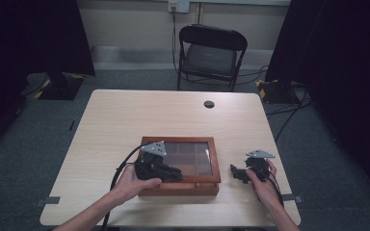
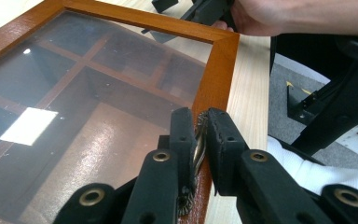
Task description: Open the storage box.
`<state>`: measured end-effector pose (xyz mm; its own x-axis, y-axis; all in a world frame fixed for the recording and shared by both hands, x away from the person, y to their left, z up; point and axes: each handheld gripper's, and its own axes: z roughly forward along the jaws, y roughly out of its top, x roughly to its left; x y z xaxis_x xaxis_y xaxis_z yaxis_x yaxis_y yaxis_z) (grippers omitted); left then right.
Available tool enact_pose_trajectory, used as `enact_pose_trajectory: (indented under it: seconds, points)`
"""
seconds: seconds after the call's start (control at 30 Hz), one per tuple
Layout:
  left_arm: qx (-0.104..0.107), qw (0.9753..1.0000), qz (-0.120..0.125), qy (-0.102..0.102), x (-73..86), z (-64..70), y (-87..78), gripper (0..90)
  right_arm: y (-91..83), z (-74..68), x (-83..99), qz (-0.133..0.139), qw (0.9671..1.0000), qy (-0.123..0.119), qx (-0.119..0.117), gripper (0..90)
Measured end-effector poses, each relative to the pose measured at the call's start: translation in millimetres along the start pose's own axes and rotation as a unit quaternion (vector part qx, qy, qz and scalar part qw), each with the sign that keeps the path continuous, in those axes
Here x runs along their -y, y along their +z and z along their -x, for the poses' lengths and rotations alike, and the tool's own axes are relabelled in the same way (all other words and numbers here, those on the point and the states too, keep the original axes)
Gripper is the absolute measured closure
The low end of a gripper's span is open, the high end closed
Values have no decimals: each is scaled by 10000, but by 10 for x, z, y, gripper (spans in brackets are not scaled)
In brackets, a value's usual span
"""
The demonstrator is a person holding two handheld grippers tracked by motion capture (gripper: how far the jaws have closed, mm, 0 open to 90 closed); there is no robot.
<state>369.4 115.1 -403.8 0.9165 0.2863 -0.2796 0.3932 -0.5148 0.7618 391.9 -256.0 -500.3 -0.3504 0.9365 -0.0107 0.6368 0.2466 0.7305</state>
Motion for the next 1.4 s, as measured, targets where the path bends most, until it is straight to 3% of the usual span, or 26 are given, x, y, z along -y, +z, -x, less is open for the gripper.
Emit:
enact_pose_trajectory:
  seconds: [0.13,0.23,0.5,1.03,1.4]
  points:
    - [-16,10000,-47,-17,-36,5,-24,811,2,1,-1,-1,10000,-4,0,105]
    - [-15,10000,73,-40,-76,2,-69,809,3,2,-1,1,10000,-11,-1,105]
    - [-183,9998,-98,34,-155,43,-89,808,5,3,-4,1,10000,-15,-7,102]
    - [-99,9997,114,-206,-378,-42,-261,806,8,1,-6,-3,10000,-5,-7,98]
    - [-98,9998,88,-173,-456,-74,-301,807,10,0,-7,-15,10000,3,1,94]
